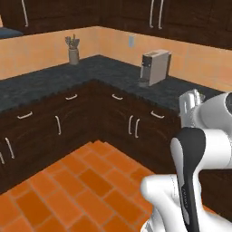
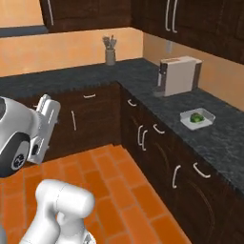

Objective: Take the meat container that has the fish and place it on the second highest rack of the freezer. Then take the vegetable container that has the tomato and broccoli and place it on the highest rack of the freezer.

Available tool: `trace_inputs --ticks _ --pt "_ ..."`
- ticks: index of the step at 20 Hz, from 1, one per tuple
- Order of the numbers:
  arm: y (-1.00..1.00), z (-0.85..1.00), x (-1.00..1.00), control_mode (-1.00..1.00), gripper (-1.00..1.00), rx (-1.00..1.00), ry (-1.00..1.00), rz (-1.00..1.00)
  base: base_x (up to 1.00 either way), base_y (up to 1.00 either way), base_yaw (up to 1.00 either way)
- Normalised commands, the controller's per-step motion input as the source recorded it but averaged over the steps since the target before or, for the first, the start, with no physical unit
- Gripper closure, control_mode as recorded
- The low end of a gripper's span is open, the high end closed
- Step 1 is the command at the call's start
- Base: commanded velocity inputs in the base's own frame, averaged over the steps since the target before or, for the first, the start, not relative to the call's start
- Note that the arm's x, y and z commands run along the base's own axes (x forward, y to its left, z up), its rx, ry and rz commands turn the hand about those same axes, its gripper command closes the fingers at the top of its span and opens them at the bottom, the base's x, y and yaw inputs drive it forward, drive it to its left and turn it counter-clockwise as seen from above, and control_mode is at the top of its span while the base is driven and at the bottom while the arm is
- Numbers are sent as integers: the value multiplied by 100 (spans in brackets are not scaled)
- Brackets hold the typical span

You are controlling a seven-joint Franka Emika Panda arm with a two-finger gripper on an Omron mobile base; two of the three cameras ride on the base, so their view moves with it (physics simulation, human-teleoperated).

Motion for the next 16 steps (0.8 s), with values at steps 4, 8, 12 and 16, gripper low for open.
trace_inputs --ticks 4,8,12,16 --pt "0 0 0 100 -100 0 0 0 100 36 -63" --pt "0 0 0 100 -100 0 0 0 100 61 -70" --pt "0 0 0 100 -100 0 0 0 100 63 -68" --pt "0 0 0 100 -100 0 0 0 100 46 -67"
